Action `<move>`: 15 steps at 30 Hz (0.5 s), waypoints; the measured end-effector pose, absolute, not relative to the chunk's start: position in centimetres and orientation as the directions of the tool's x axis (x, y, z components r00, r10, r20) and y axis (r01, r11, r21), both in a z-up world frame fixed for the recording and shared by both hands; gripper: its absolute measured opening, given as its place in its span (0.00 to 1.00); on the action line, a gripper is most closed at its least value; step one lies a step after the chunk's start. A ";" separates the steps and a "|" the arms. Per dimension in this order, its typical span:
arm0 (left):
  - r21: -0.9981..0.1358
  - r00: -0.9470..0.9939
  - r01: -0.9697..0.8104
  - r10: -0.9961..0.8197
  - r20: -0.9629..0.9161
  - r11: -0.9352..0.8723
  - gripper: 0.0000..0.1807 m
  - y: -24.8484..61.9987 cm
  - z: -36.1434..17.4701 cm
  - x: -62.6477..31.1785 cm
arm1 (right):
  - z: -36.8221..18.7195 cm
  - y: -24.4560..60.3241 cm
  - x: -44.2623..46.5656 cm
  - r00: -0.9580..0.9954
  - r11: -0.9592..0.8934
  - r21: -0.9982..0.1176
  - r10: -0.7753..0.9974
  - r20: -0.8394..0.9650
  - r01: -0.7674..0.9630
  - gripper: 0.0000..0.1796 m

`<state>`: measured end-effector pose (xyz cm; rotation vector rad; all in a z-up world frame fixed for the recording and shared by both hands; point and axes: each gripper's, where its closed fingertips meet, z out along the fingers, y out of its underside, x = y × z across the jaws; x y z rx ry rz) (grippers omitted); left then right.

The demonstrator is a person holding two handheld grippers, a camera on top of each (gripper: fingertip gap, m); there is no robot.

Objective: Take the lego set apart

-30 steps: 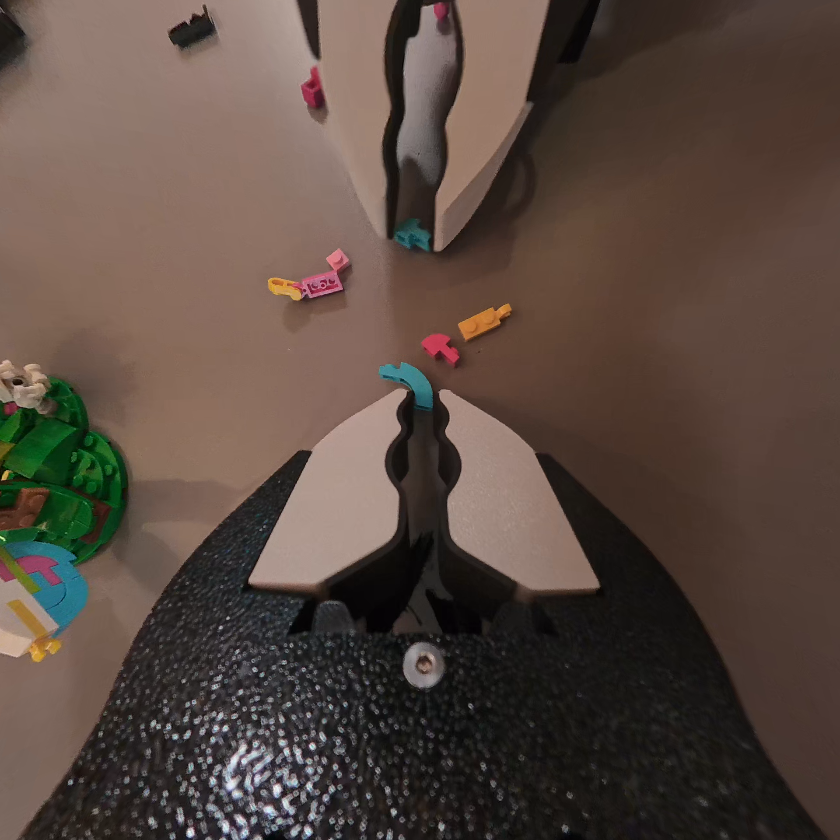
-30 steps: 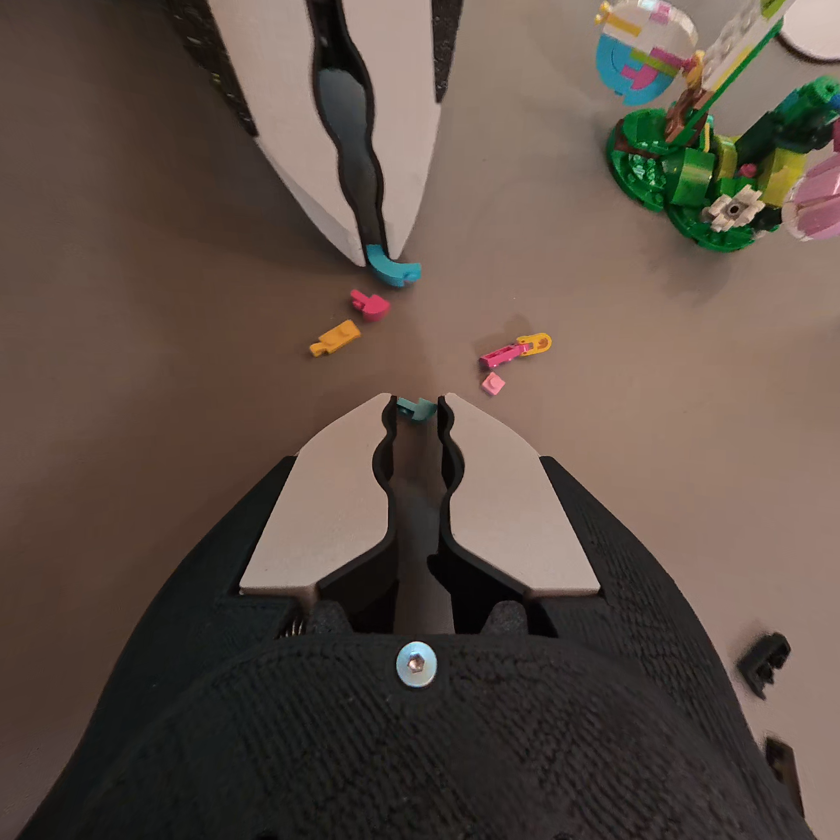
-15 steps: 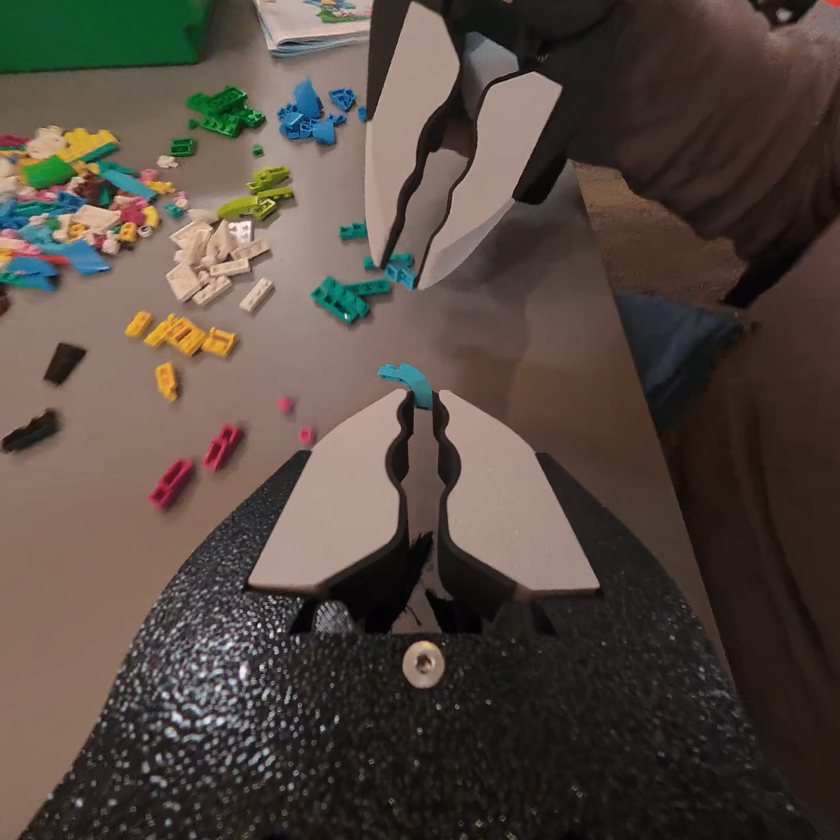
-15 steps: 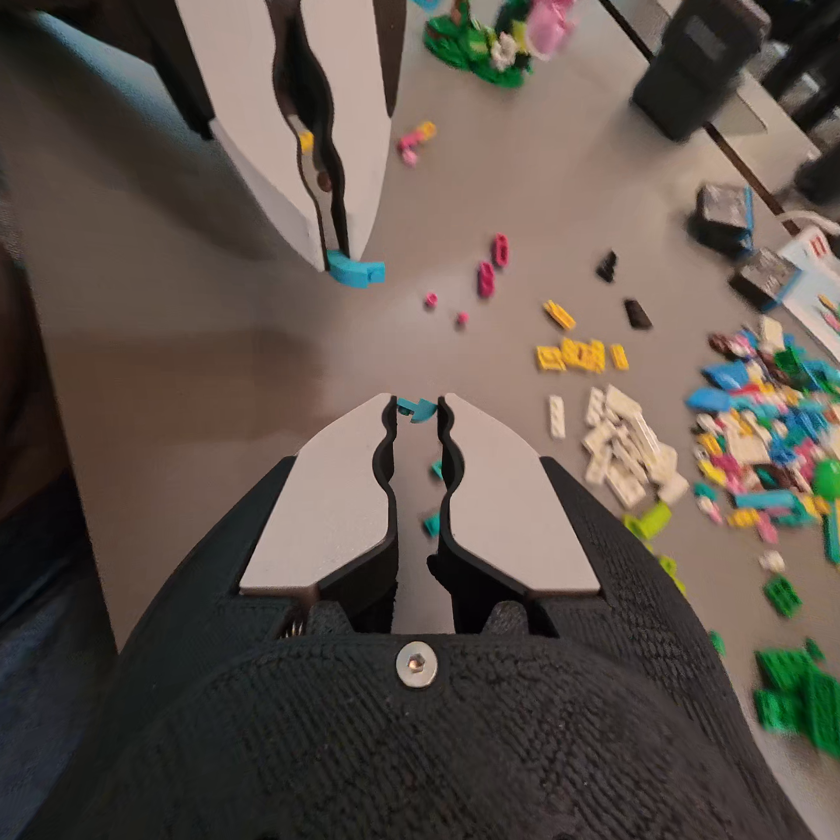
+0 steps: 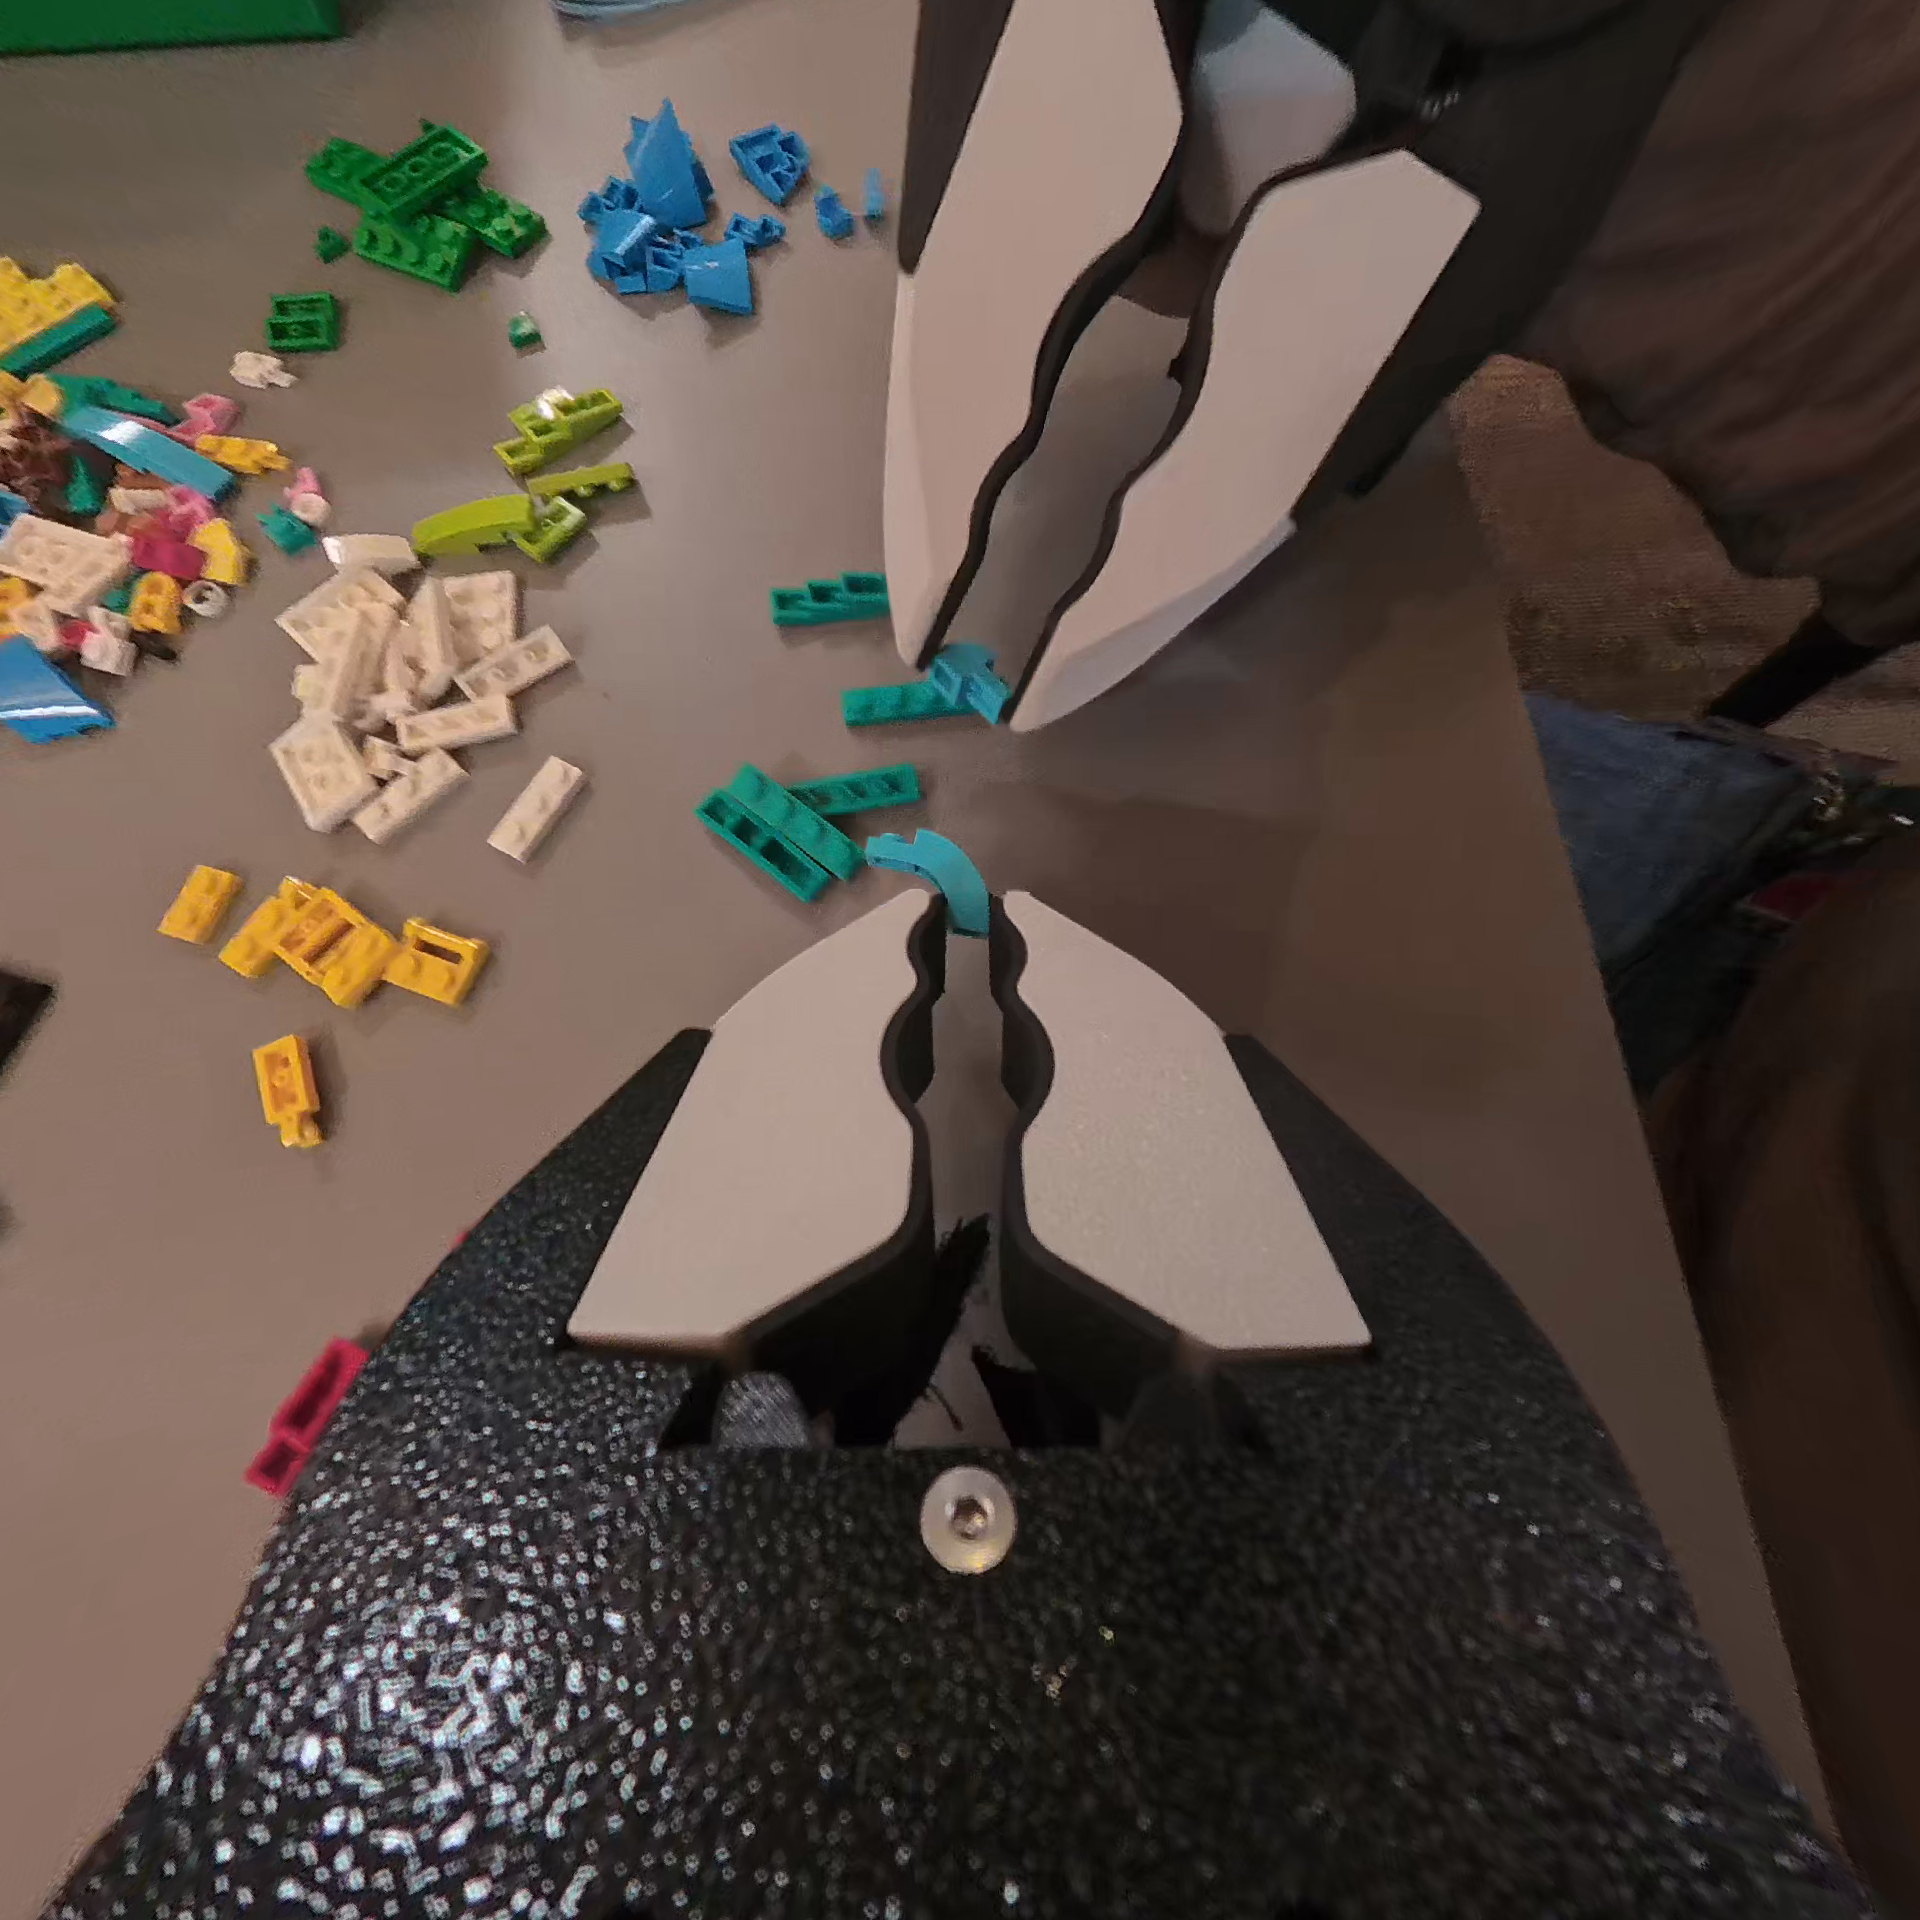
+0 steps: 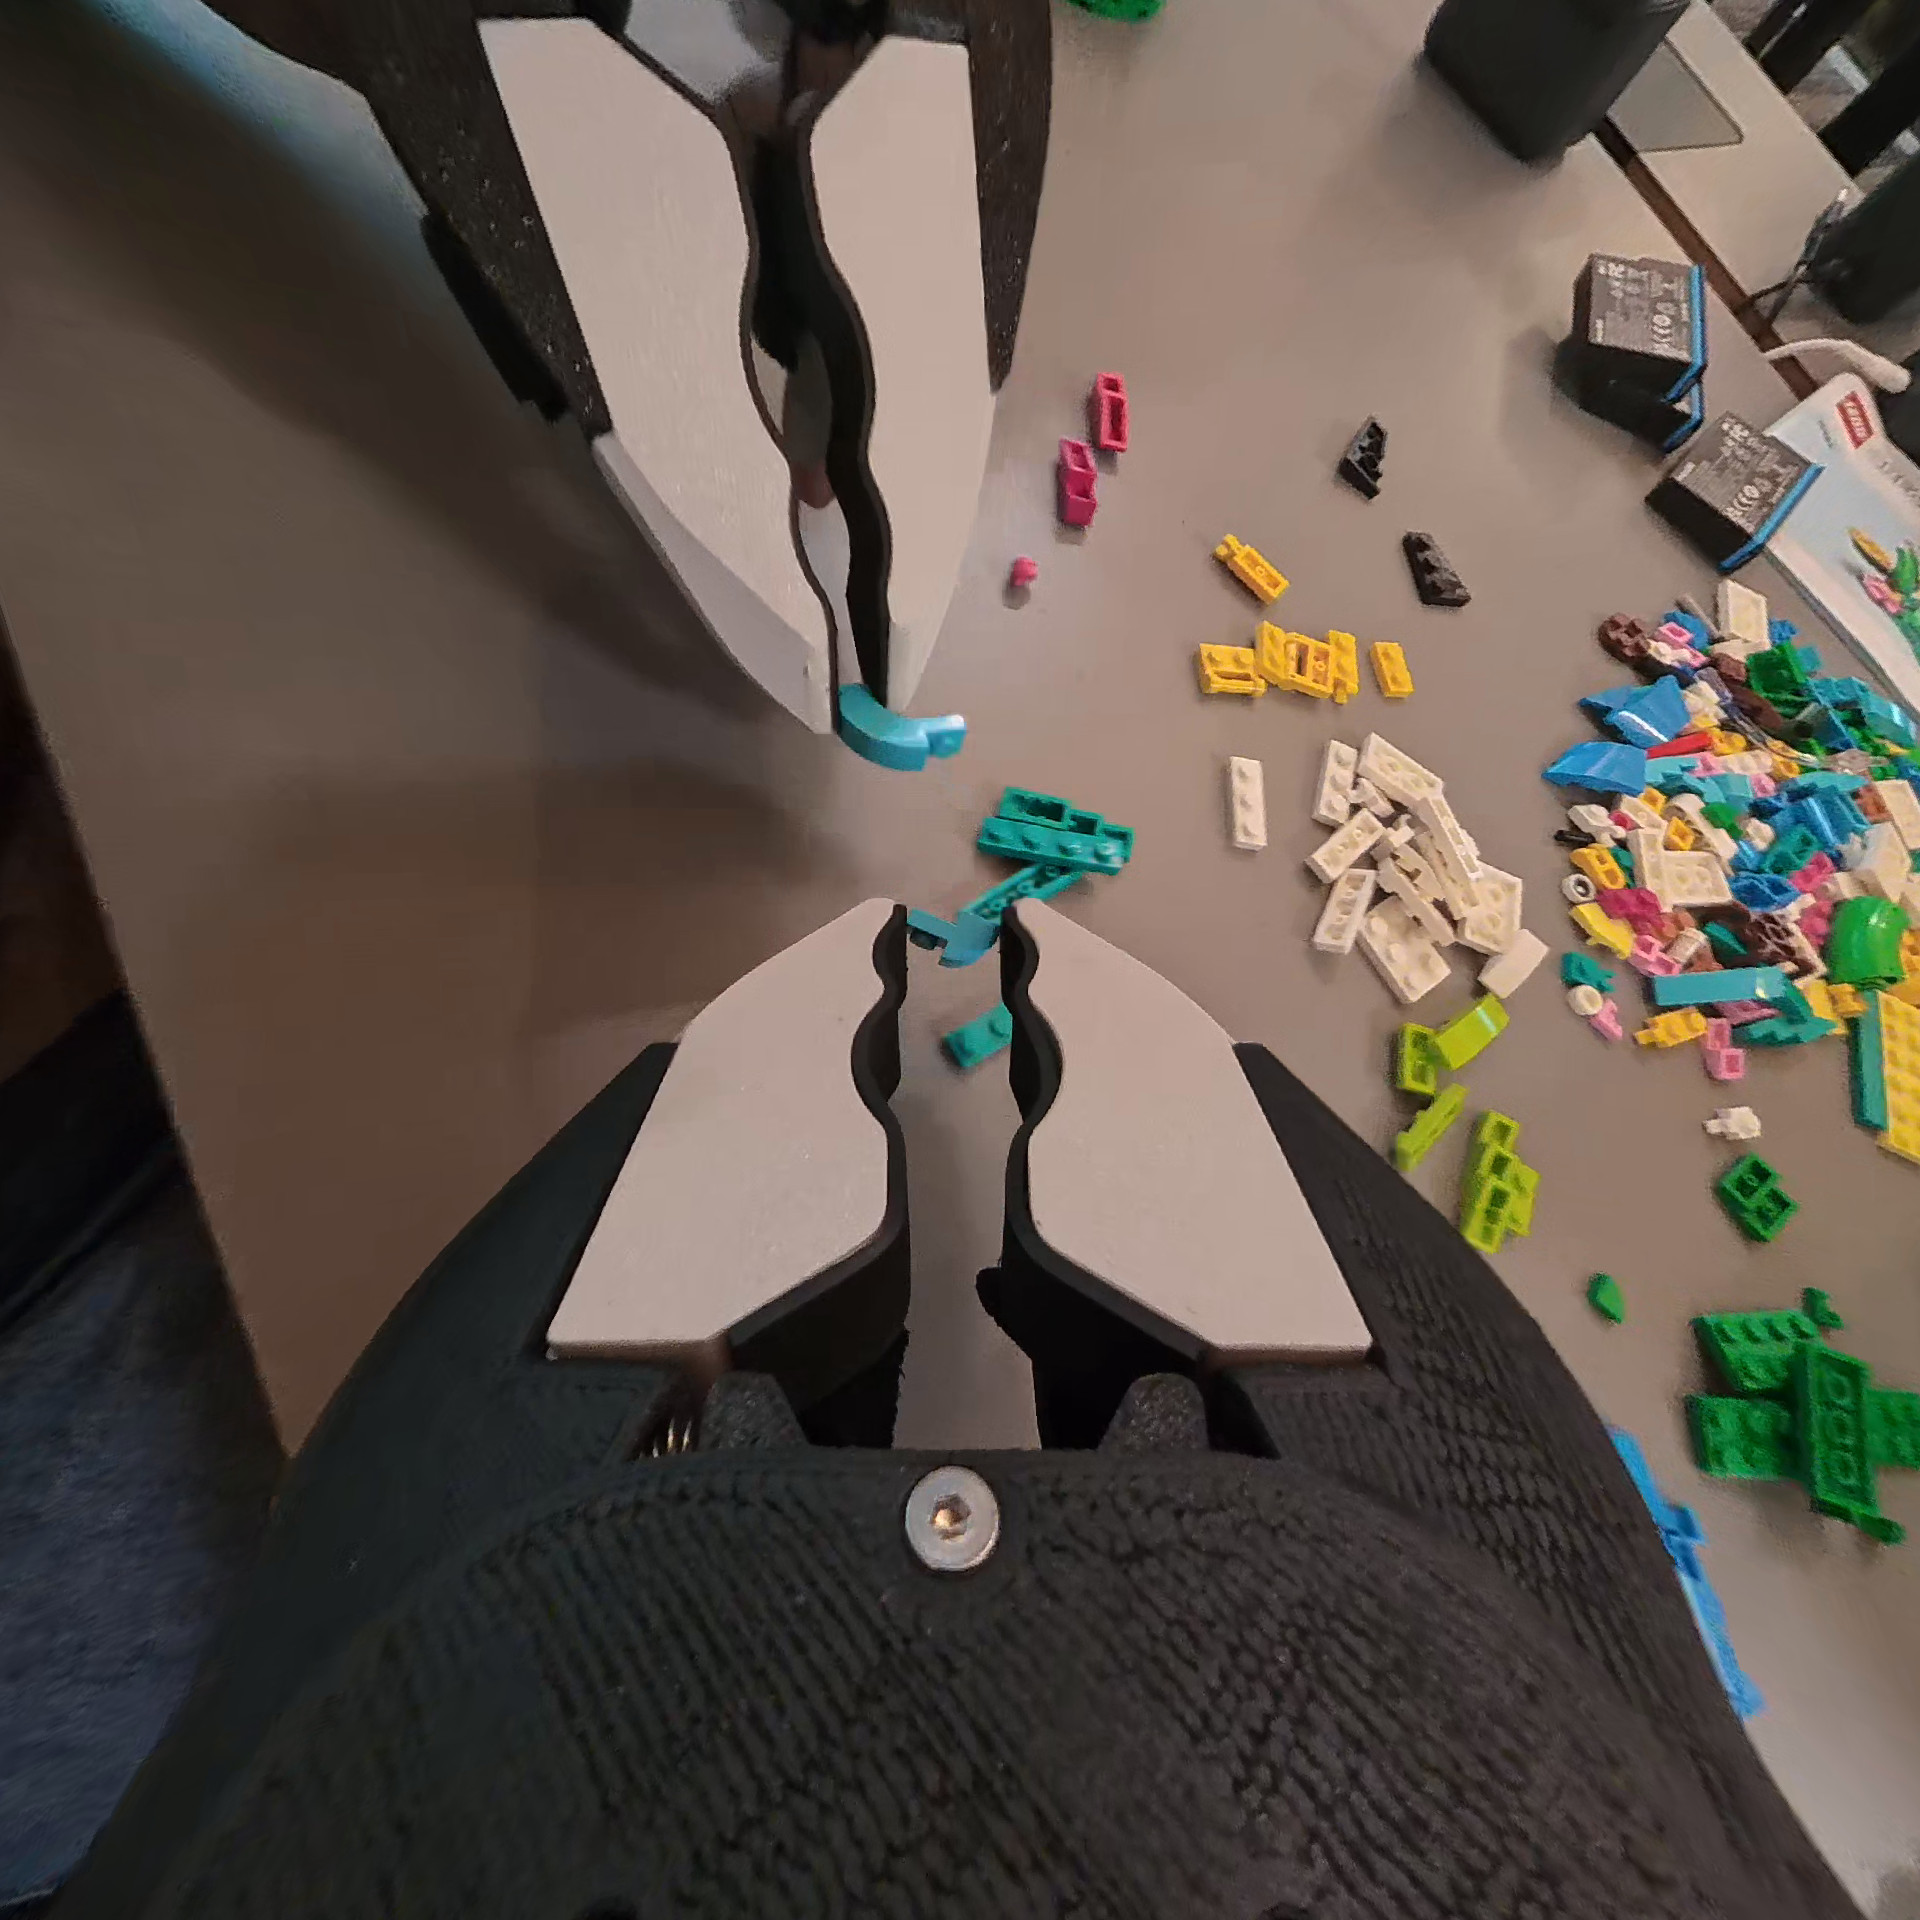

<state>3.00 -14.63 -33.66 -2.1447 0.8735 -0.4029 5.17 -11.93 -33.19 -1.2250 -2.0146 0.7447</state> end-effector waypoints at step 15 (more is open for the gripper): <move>-0.754 0.692 -0.449 -0.720 0.046 -0.480 0.04 -19.0 -34.9 3.0 | -33.0 -15.6 7.4 -0.383 0.356 -0.789 0.909 0.167 0.501 0.08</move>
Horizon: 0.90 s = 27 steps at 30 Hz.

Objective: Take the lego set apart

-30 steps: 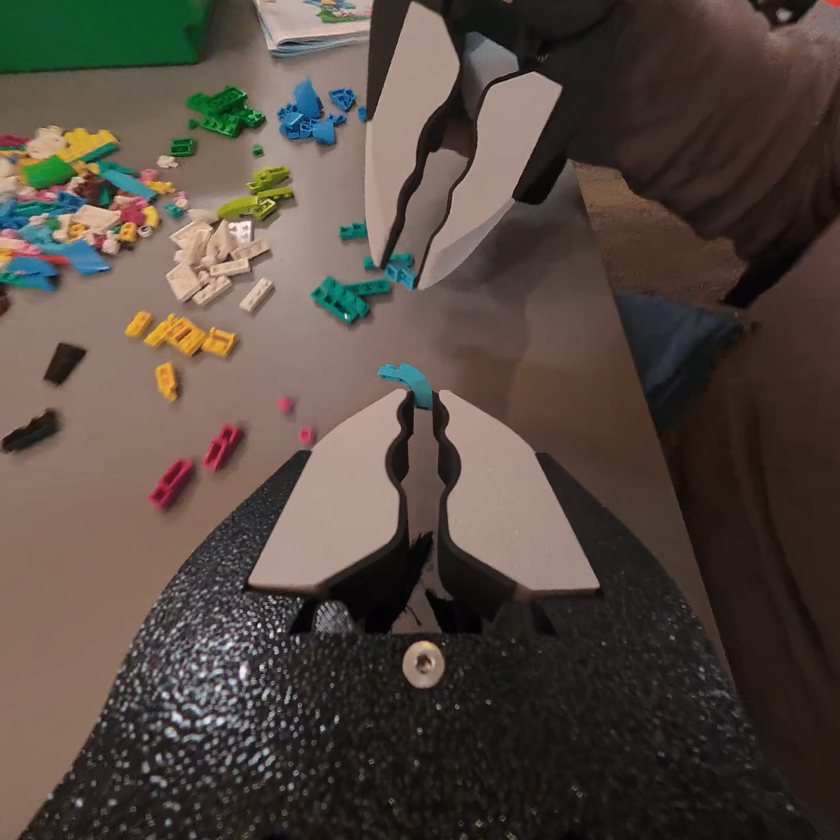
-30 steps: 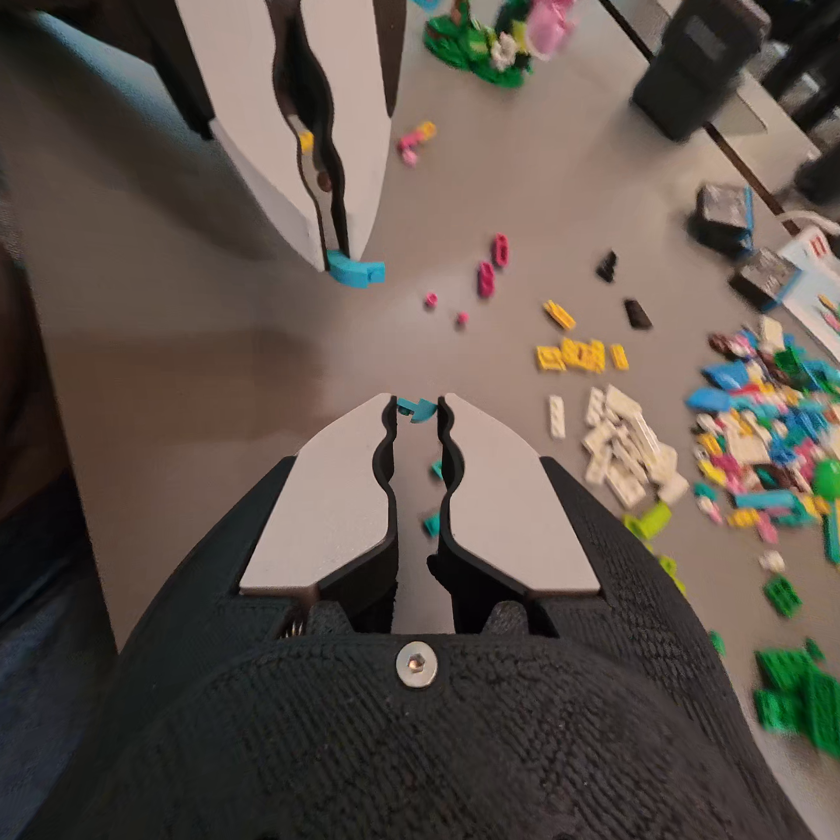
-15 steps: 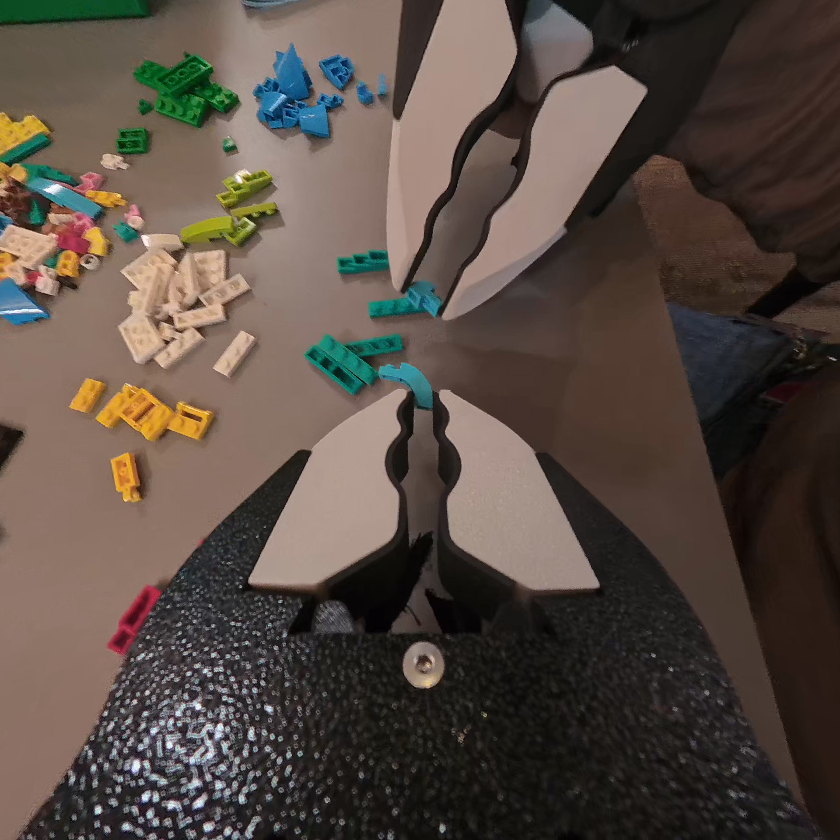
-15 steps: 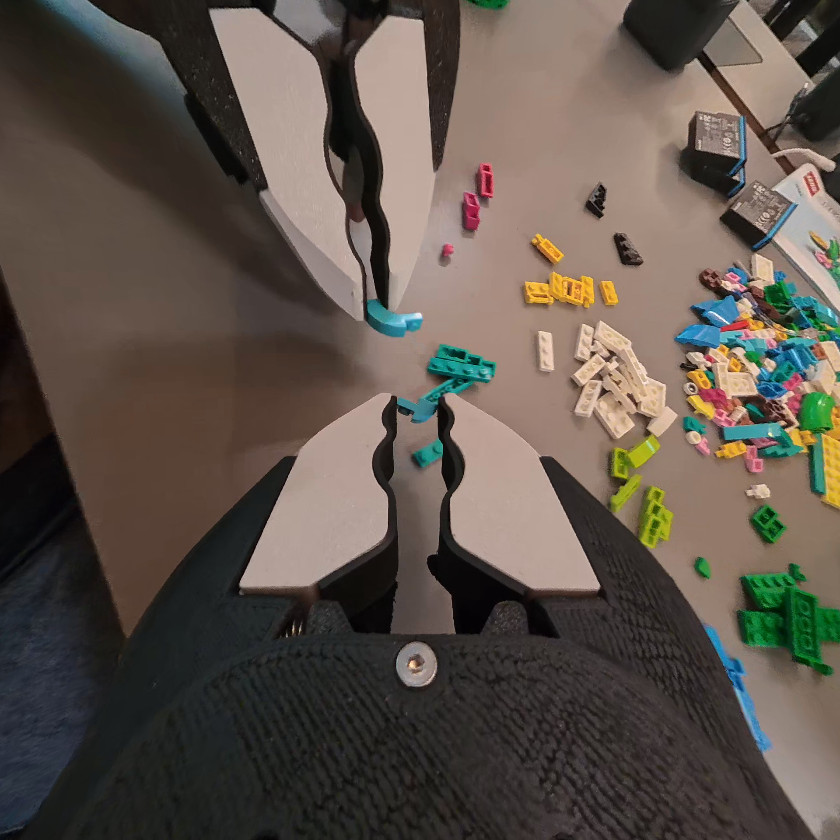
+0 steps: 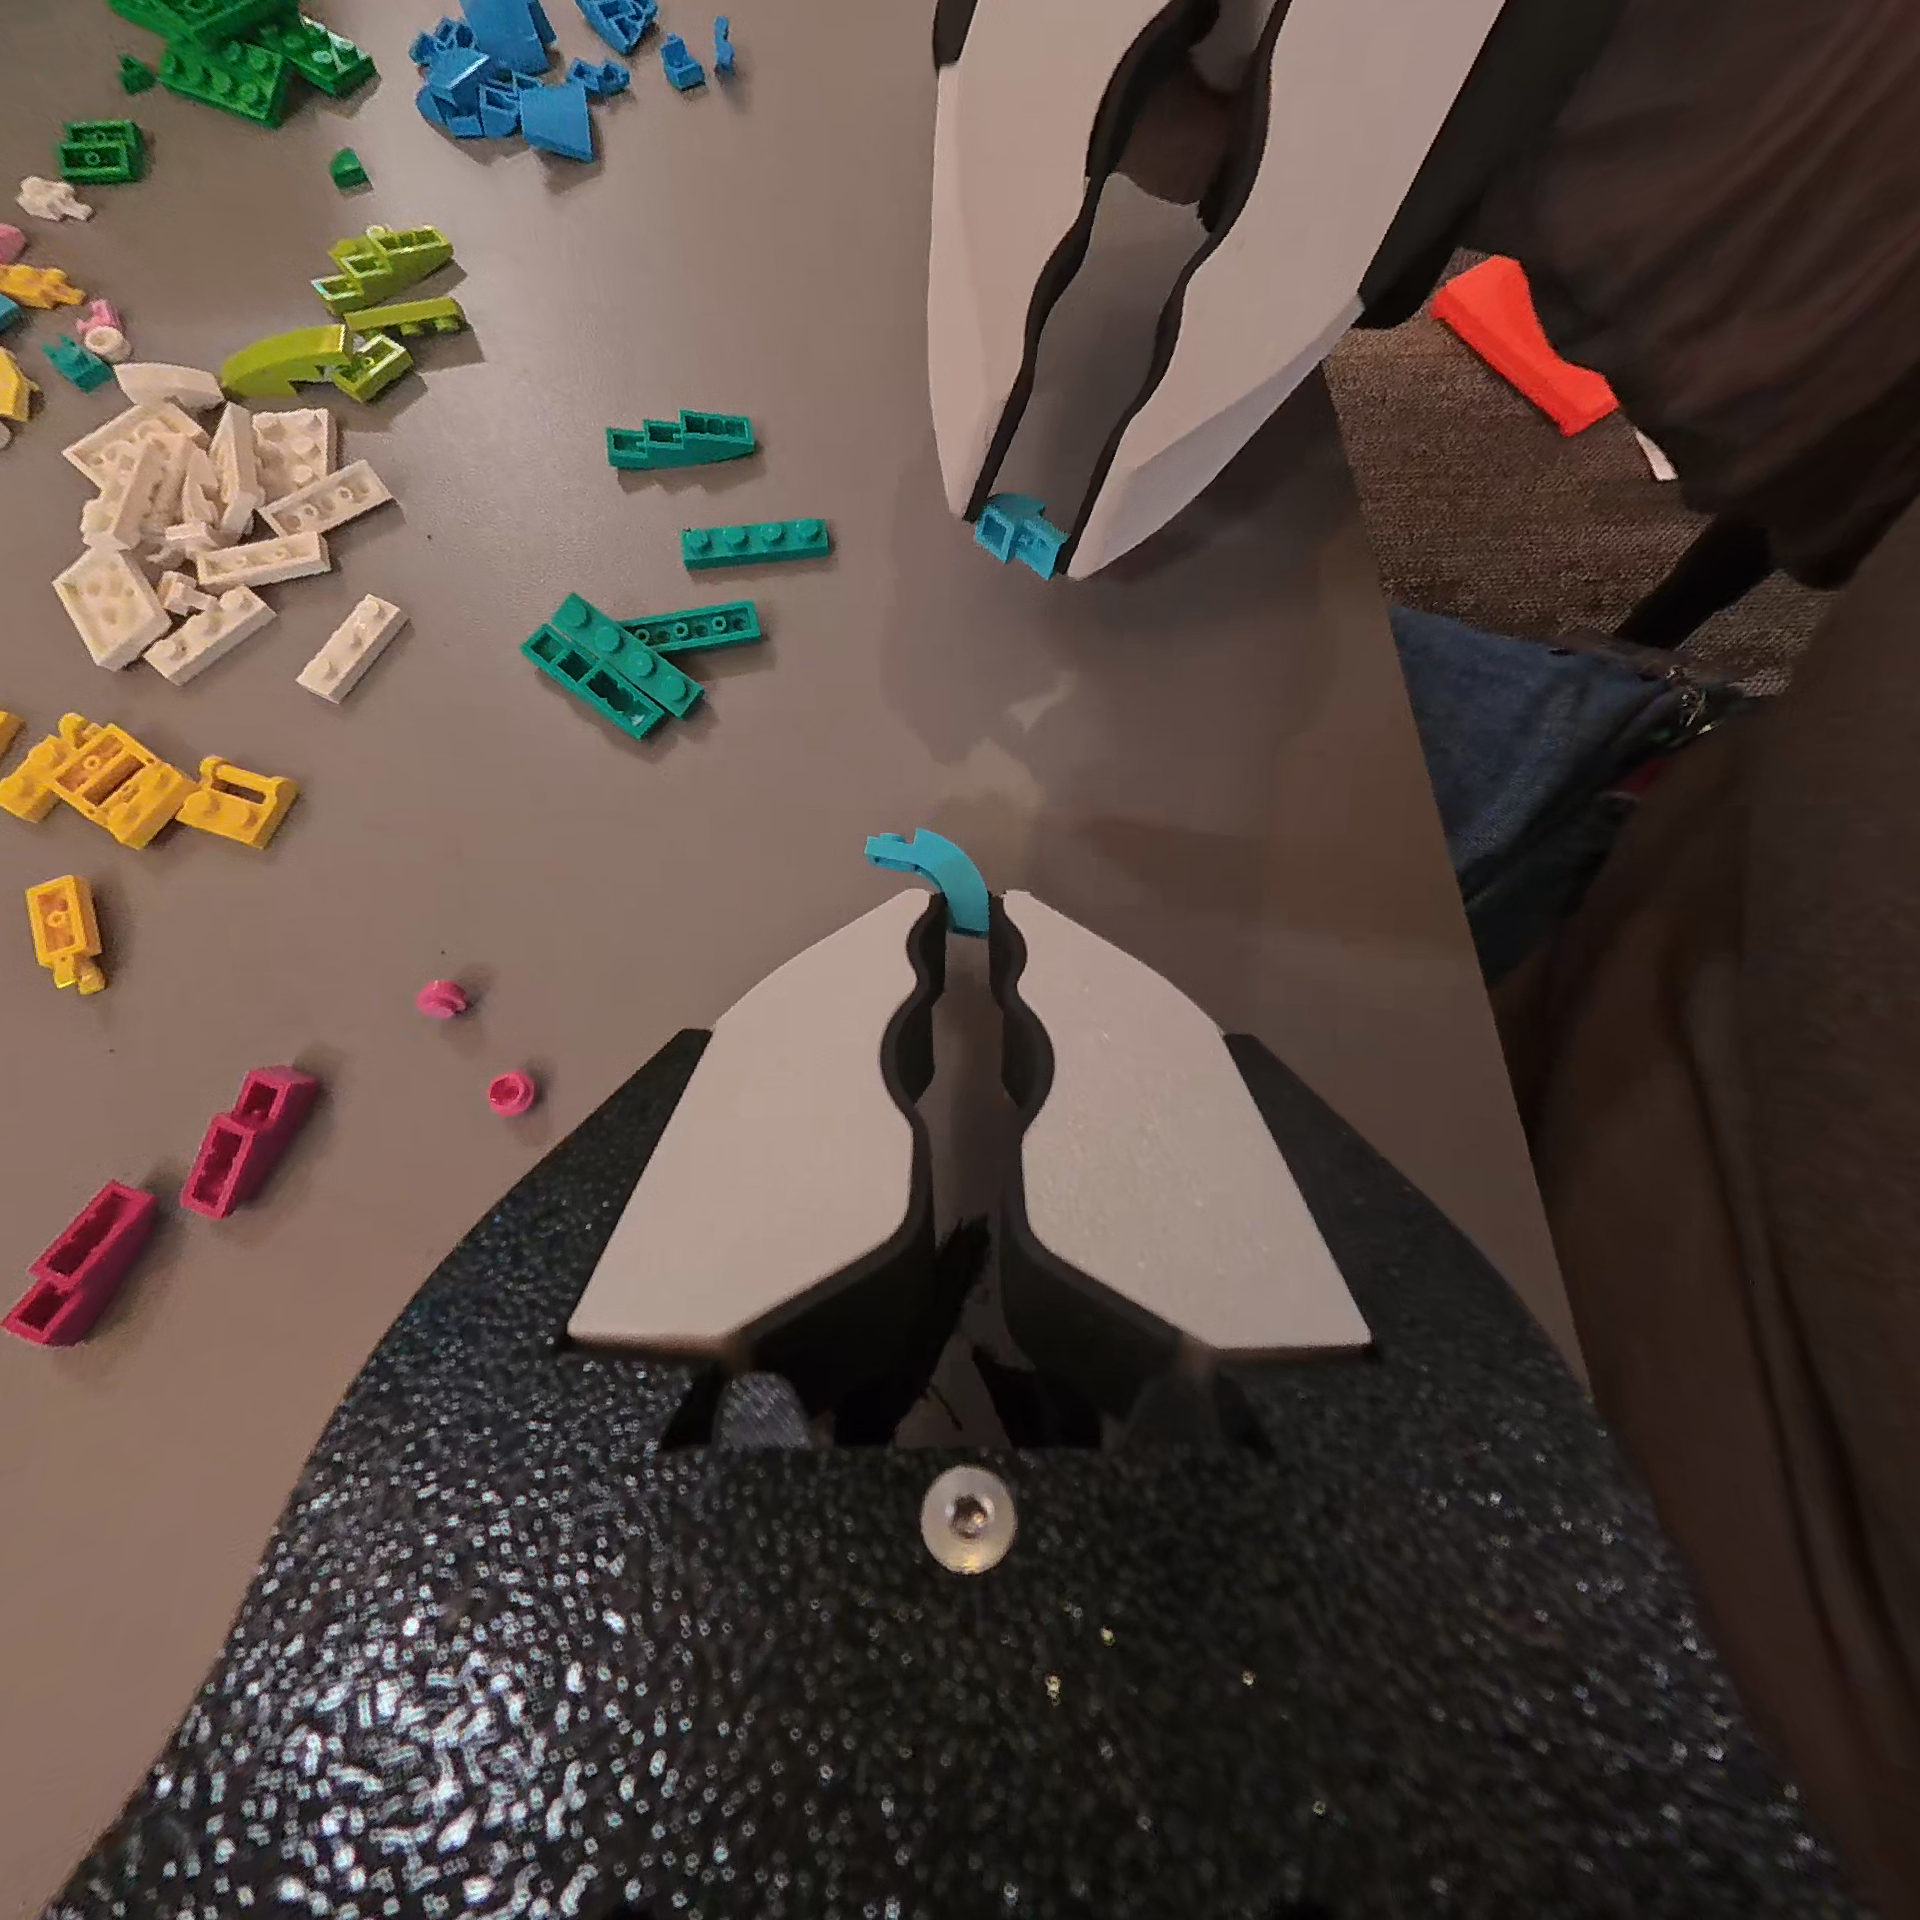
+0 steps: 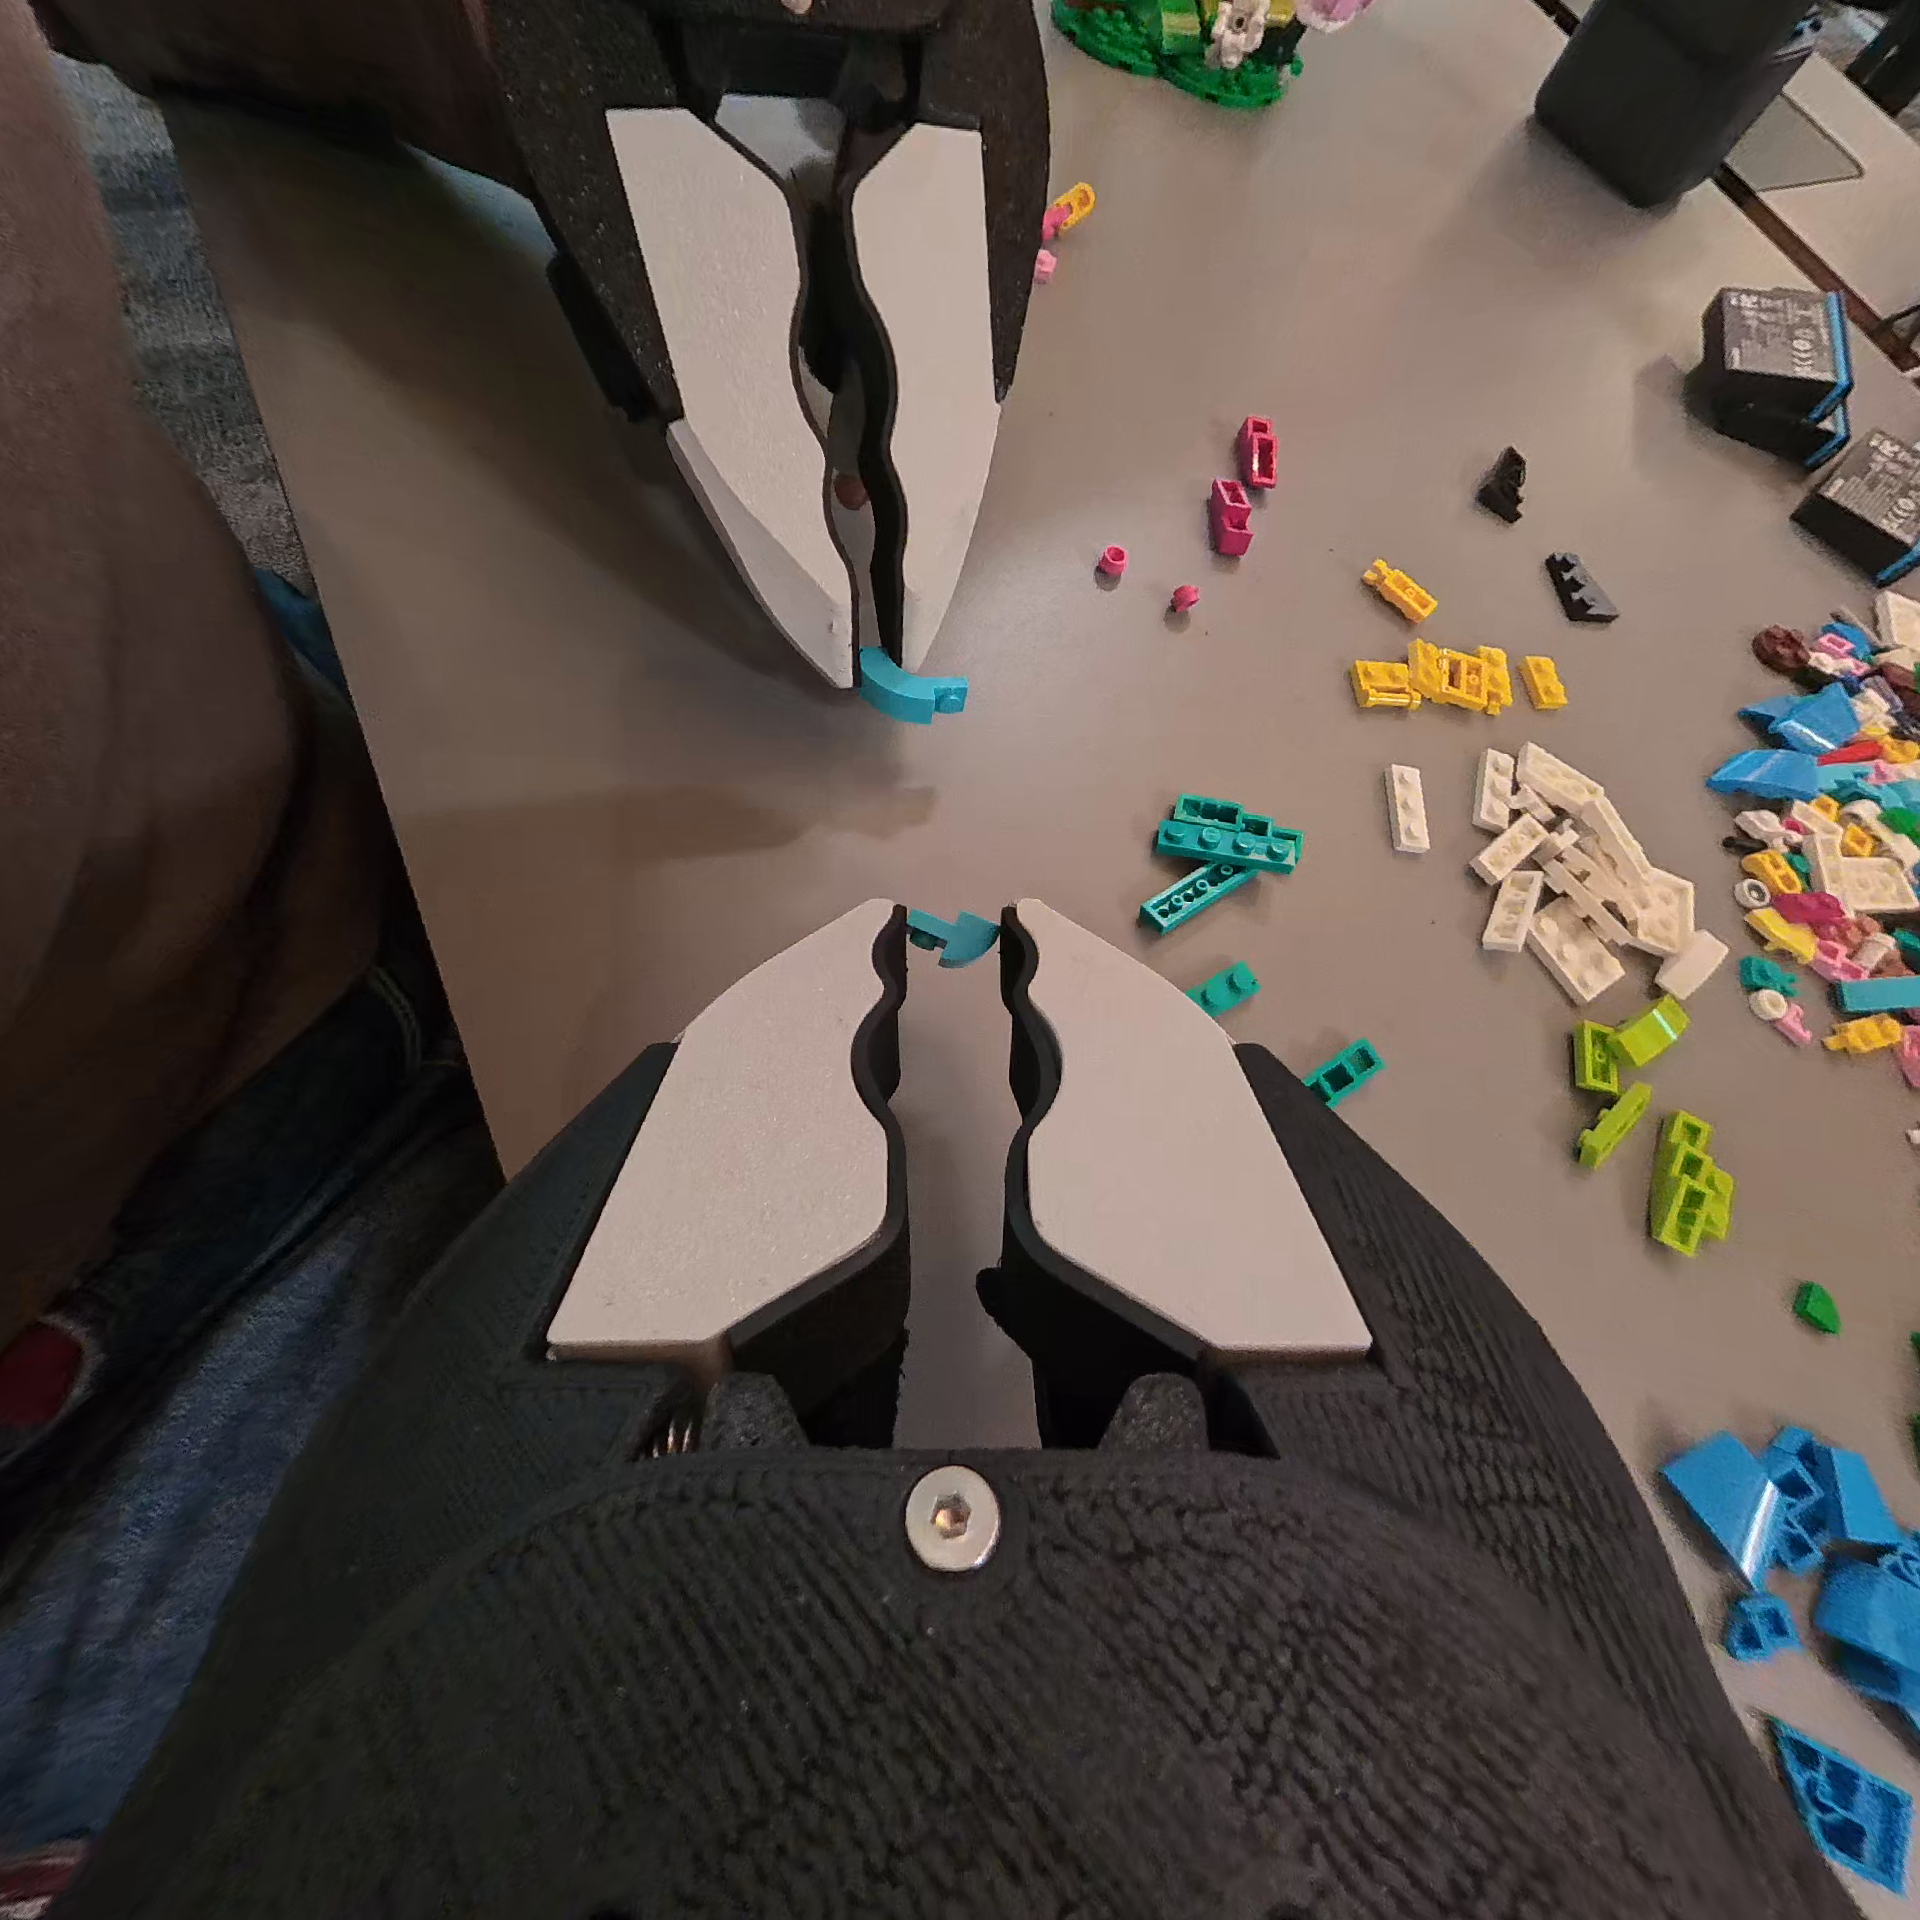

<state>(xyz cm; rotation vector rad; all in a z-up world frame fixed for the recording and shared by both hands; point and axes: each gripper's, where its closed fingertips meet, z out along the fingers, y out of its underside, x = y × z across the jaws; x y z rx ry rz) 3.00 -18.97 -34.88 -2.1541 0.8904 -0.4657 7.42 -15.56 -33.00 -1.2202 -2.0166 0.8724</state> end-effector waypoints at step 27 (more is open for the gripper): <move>-0.611 0.850 -0.438 -0.525 -0.043 -0.660 0.04 -12.6 -36.0 -16.1 | -35.5 -11.7 -15.8 -0.576 0.518 -0.664 0.802 0.158 0.539 0.09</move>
